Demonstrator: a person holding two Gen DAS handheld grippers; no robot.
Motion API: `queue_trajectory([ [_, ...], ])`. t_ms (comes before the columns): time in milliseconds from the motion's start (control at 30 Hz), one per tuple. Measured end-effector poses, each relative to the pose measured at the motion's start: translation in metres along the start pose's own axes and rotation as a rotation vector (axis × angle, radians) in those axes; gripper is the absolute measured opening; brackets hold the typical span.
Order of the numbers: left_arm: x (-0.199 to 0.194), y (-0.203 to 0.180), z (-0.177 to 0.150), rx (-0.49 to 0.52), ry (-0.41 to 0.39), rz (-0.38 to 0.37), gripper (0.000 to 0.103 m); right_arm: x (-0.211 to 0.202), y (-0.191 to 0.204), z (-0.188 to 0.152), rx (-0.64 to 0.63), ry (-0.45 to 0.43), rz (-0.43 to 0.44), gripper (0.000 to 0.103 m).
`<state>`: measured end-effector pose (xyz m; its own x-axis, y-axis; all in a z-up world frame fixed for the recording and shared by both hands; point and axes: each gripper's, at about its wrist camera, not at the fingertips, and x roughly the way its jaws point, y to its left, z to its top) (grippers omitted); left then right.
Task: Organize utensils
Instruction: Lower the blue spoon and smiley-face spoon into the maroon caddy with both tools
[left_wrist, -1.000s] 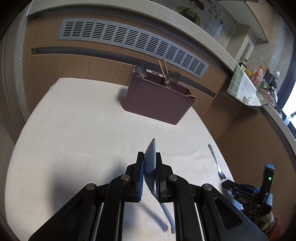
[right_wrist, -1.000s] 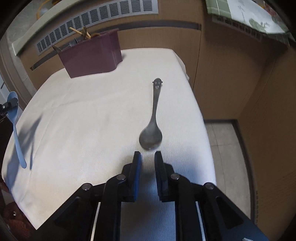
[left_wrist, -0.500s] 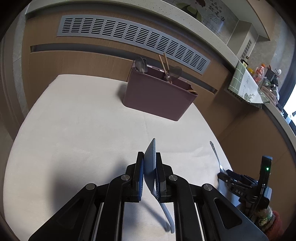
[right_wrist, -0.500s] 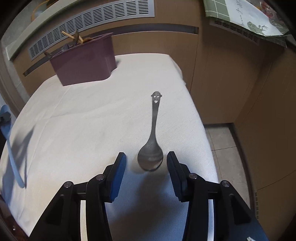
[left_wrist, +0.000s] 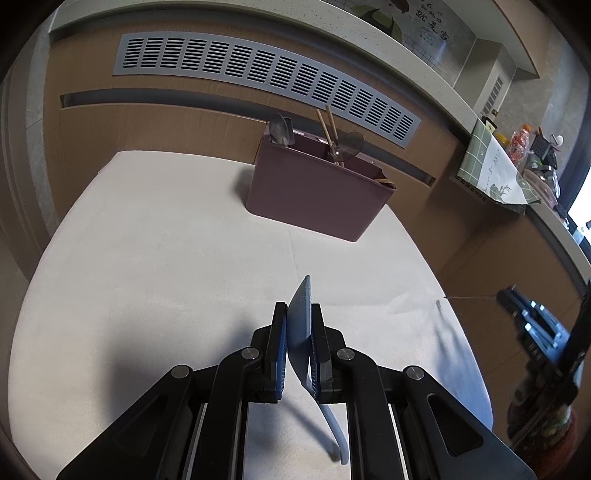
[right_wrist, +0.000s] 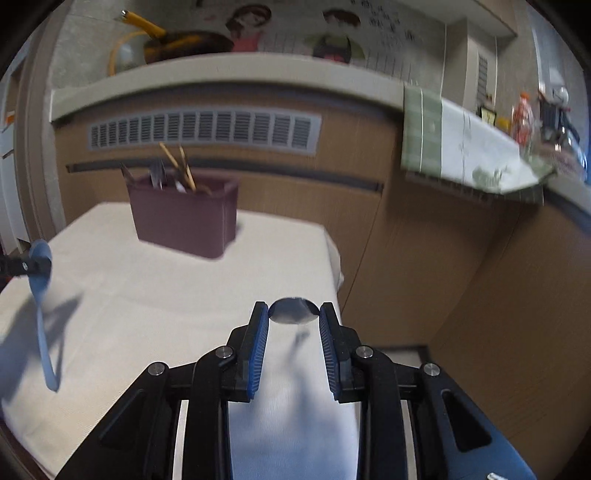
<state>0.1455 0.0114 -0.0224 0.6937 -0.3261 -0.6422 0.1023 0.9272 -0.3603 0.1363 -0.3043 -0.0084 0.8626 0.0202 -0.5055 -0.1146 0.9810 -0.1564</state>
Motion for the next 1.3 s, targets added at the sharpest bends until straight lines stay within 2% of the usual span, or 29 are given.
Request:
queue_trajectory([
  [133, -0.001, -0.001, 0.001, 0.008, -0.004, -0.002, 0.011, -0.009, 0.005, 0.019, -0.009, -0.042, 0.058, 0.025],
  [267, -0.005, -0.001, 0.006, 0.011, -0.019, -0.002, 0.011, -0.009, 0.012, 0.030, 0.005, -0.045, 0.130, 0.025],
  [400, -0.019, -0.010, 0.032, 0.052, -0.079, -0.018, 0.011, -0.009, 0.015, 0.046, 0.026, -0.056, 0.189, 0.025],
  [467, -0.034, -0.021, 0.062, 0.093, -0.158, -0.029, 0.011, -0.014, 0.017, 0.066, 0.014, -0.091, 0.214, 0.025],
  [600, -0.066, -0.053, 0.136, 0.206, -0.371, -0.030, 0.011, -0.032, 0.018, 0.130, -0.007, -0.217, 0.260, 0.025],
  [667, -0.072, -0.066, 0.172, 0.237, -0.479, 0.002, 0.011, -0.033, 0.018, 0.166, -0.007, -0.244, 0.282, 0.025],
  [800, -0.063, -0.083, 0.217, 0.303, -0.643, 0.057, 0.011, -0.011, 0.025, 0.218, -0.021, -0.216, 0.315, 0.025],
  [867, -0.046, -0.086, 0.227, 0.336, -0.678, 0.078, 0.011, 0.009, 0.027, 0.232, -0.016, -0.172, 0.339, 0.025],
  [1033, 0.015, -0.073, 0.234, 0.368, -0.616, 0.113, 0.011, 0.061, 0.037, 0.237, -0.001, -0.045, 0.383, 0.025],
  [1300, 0.077, -0.040, 0.218, 0.313, -0.506, 0.081, 0.012, 0.133, 0.058, 0.208, 0.021, 0.137, 0.414, 0.025],
])
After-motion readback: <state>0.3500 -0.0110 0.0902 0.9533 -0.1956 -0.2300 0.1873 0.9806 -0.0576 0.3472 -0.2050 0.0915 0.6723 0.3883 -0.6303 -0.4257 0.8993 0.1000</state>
